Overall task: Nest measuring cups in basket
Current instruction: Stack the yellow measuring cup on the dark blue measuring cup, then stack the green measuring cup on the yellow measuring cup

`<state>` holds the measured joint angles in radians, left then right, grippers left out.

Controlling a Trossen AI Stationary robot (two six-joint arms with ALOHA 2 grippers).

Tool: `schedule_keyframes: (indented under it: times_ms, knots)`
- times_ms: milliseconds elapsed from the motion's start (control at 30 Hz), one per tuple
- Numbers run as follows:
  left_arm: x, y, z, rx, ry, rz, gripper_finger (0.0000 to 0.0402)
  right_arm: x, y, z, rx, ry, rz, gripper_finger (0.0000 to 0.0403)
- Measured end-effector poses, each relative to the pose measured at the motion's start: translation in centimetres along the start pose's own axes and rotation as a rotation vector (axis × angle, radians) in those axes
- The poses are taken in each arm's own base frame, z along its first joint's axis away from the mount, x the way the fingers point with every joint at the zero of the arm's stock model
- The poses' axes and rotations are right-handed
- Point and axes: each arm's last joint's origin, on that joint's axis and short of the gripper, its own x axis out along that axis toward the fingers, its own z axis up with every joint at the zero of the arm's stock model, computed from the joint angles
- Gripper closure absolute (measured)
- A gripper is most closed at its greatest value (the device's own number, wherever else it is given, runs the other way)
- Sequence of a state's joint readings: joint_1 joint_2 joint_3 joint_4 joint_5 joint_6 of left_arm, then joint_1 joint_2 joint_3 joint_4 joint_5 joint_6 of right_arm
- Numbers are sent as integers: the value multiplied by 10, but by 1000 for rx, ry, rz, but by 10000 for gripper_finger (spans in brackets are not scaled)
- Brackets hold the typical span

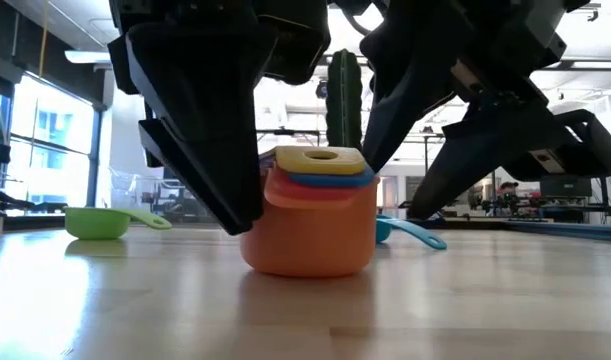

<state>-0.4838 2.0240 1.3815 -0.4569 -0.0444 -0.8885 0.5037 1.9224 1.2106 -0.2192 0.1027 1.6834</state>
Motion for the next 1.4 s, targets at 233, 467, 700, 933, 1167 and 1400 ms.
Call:
schedule_keyframes:
  times_ms: [233,467,700,933,1167,1400]
  knots:
    - [-15,3,-1,35,20,38,324,-1,-1,-5,18,7,-7,258]
    - [-40,1,0,76,6,32,324,-2,-9,-13,59,9,-78,258]
    - [-75,4,0,150,-22,57,324,-10,-12,-27,112,13,-104,258]
    - [-113,18,-3,224,-26,163,324,-25,-10,-33,155,-42,-194,258]
    - [-145,33,-10,246,-18,277,324,-45,-2,-28,142,-90,-334,258]
    - [-170,50,-22,262,-29,290,324,-68,18,-14,84,-125,-395,258]
